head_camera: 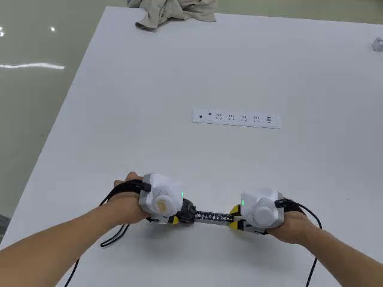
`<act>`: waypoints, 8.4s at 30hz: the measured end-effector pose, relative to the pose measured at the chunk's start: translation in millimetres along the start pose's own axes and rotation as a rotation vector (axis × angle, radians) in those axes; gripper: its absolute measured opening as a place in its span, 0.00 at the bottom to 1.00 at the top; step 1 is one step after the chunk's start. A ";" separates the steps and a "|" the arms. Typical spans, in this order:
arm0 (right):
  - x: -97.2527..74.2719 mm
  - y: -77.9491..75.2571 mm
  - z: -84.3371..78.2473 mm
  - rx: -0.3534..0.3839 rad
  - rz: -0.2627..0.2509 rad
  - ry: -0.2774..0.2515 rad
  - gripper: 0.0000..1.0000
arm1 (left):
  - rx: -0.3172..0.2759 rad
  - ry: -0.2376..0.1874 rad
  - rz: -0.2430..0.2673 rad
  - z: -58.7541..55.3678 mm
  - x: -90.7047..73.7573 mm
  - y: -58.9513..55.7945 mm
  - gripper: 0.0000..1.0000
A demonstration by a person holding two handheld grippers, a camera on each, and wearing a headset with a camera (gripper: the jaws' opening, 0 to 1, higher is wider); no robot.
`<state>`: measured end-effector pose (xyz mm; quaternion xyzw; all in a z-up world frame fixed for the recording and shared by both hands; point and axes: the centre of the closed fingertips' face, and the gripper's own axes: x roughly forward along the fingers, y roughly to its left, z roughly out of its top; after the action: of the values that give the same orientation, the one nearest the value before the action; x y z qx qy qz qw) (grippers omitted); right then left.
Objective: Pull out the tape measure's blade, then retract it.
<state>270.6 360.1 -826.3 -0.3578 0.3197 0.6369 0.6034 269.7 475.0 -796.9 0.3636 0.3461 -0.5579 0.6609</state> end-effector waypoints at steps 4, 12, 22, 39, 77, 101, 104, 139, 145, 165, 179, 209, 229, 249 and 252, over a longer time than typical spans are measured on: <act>-0.9 -0.5 -3.6 -0.002 0.002 0.005 0.13 | -0.001 0.001 -0.001 -0.3 0.7 0.2 0.33; -7.2 -0.6 -12.7 -0.002 0.002 0.014 0.13 | -0.001 0.004 0.000 -0.3 0.5 0.1 0.33; -15.6 -0.6 -23.9 0.009 0.000 0.023 0.13 | -0.002 0.006 0.000 0.0 0.9 0.1 0.33; -26.1 -2.0 -42.3 0.029 -0.006 0.037 0.13 | -0.003 0.007 -0.002 -0.3 0.8 0.2 0.33; -57.0 -2.0 -91.0 0.060 -0.024 0.090 0.12 | 0.001 0.020 -0.007 -0.2 0.9 0.0 0.33; -69.8 -3.2 -109.1 0.064 -0.037 0.114 0.12 | 0.003 0.024 -0.006 -0.3 0.9 -0.4 0.33; -69.6 -3.1 -108.9 0.058 -0.036 0.118 0.12 | 0.003 0.024 -0.005 -0.2 1.1 -0.4 0.33; -69.6 -4.0 -110.0 -0.079 -0.101 0.249 0.16 | -0.030 -0.010 0.016 0.8 1.4 1.2 0.35; -71.7 -4.1 -108.0 -0.071 -0.124 0.250 0.16 | -0.081 -0.031 0.042 3.8 0.5 1.9 0.36; -73.1 -10.2 -107.9 0.003 -0.182 0.243 0.22 | -0.270 -0.101 0.171 -4.7 -11.2 3.8 0.49; -77.2 -14.9 -109.7 0.094 -0.253 0.211 0.31 | -0.444 -0.174 0.261 -16.3 -24.3 1.2 0.57; -89.5 0.8 -104.1 0.512 -0.401 0.003 0.53 | -0.850 -0.277 0.443 -39.8 -46.0 -17.7 0.79; -94.0 31.8 -91.9 0.701 -0.484 -0.147 0.65 | -0.966 -0.332 0.507 -33.4 -57.3 -38.3 0.87; -108.7 58.7 -62.1 0.823 -0.550 -0.281 0.76 | -1.071 -0.411 0.588 -25.2 -73.2 -63.3 0.91; -111.2 60.3 -58.7 0.829 -0.560 -0.288 0.78 | -1.077 -0.414 0.599 -24.9 -77.2 -67.2 0.92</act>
<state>216.3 246.8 -765.9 -0.0694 0.3510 0.3135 0.8796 191.3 526.5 -749.0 -0.0528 0.3262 -0.1564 0.9308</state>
